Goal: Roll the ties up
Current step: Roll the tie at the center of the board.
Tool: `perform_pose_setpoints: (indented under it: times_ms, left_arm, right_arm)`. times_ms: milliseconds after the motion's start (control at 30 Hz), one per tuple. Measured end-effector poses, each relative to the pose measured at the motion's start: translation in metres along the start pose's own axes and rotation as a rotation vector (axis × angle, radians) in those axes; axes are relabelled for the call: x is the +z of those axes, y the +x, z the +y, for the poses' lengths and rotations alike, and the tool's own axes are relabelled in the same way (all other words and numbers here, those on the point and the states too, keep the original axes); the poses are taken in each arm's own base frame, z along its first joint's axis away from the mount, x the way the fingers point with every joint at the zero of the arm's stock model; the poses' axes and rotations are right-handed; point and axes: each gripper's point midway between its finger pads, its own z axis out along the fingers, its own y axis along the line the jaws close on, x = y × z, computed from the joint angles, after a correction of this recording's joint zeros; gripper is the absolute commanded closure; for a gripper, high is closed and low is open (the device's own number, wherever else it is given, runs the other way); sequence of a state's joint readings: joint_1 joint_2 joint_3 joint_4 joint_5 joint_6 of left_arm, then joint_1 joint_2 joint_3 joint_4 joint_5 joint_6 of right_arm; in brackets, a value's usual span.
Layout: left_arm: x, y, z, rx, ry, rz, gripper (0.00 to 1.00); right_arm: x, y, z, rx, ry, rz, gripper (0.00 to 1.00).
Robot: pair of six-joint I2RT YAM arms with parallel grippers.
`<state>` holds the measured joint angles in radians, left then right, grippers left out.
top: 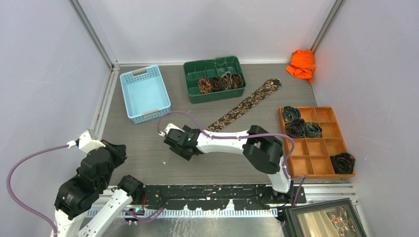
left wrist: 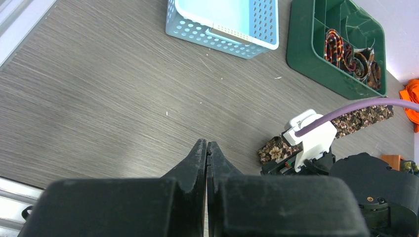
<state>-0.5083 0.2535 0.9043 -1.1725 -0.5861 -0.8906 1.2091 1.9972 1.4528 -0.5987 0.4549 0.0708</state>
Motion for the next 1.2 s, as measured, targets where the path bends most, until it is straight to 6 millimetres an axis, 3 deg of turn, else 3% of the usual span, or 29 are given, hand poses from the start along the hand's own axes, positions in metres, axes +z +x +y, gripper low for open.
perform_pose_setpoints:
  times_ms: [233,433,567,967,1200]
  left_arm:
    - [0.004,0.004,-0.001,0.006,-0.018,0.019,1.00]
    - [0.009,0.011,0.001,0.016,-0.037,0.039,1.00]
    - [0.012,0.015,0.001,0.027,-0.048,0.054,1.00]
    - [0.018,0.022,-0.002,0.036,-0.052,0.081,1.00]
    - [0.024,0.021,-0.012,0.032,-0.034,0.082,1.00]
  right_arm:
    - [0.002,-0.009,0.007,-0.019,-0.035,-0.011,0.29]
    - [0.018,-0.006,0.016,-0.045,-0.054,0.014,0.37]
    - [0.021,-0.012,0.018,-0.032,-0.075,0.010,0.47]
    - [0.040,-0.013,-0.006,0.120,-0.146,0.047,0.67]
    - [0.040,-0.016,-0.007,0.180,-0.187,0.047,0.81]
